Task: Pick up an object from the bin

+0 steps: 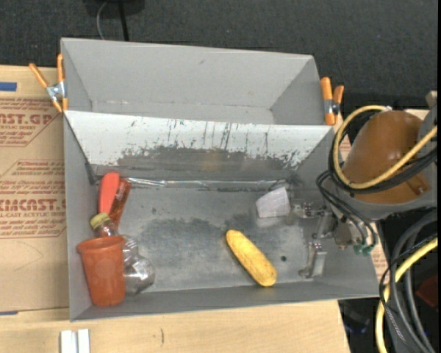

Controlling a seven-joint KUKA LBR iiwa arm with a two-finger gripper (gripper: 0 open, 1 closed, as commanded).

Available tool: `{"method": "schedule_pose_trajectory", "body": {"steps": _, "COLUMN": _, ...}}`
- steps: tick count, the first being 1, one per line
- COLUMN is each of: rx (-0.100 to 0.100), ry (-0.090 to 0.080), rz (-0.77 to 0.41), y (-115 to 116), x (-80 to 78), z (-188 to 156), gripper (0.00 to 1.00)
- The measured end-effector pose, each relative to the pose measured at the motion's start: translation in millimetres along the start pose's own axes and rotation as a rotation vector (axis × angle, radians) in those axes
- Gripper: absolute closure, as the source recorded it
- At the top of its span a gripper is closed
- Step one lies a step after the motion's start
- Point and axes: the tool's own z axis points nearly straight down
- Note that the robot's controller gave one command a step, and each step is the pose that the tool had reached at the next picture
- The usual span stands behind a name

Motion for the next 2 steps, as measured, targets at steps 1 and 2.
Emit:
{"method": "schedule_pose_trajectory", "body": {"steps": 1, "rx": 0.001, "ry": -0.007, "rz": -0.001, "y": 0, "x": -1.9, "z": -4, "gripper": 0.00}}
{"method": "schedule_pose_trajectory", "body": {"steps": 2, "rx": 0.000, "ry": -0.008, "rz": 0.095, "y": 33, "x": -2.2, "z": 46, "gripper": 0.00}}
